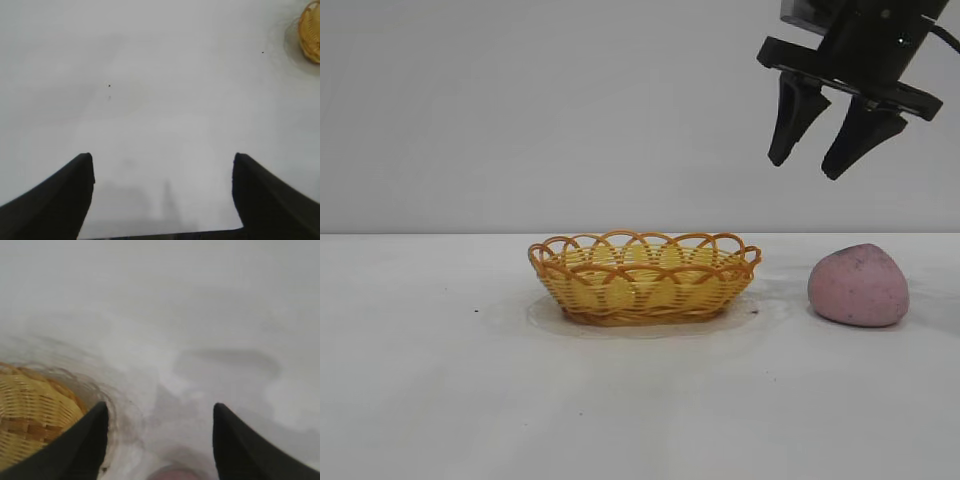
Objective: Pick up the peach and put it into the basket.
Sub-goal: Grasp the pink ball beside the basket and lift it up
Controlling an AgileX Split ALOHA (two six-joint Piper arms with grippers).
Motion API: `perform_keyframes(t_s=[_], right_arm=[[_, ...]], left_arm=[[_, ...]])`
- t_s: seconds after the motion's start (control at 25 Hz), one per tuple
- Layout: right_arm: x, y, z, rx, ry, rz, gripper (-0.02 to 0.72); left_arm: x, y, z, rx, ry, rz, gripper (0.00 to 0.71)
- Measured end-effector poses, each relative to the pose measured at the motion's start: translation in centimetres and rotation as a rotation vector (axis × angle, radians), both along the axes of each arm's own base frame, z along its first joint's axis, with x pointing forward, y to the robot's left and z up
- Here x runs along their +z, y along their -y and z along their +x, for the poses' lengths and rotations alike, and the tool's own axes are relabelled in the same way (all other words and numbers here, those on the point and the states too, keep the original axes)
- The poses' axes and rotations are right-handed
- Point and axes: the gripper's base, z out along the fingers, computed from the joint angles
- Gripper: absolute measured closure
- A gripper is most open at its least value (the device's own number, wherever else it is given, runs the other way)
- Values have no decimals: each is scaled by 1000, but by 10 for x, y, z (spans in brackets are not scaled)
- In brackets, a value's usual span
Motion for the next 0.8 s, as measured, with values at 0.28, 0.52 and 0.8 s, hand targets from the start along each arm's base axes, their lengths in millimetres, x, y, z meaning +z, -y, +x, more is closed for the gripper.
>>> perform_keyframes(t_s=[0.28,0.52,0.8], right_arm=[[23,4,-5,23,65,-32,318],[49,9,-14,51,135,-74,318],[70,16,-29,105,149,-151,318]], left_arm=[[-42,-3,-47,-13,112,-4,165],[-53,-2,-70,-32,246,-30,165],[-54,-1,-70,-39,246,-42,165]])
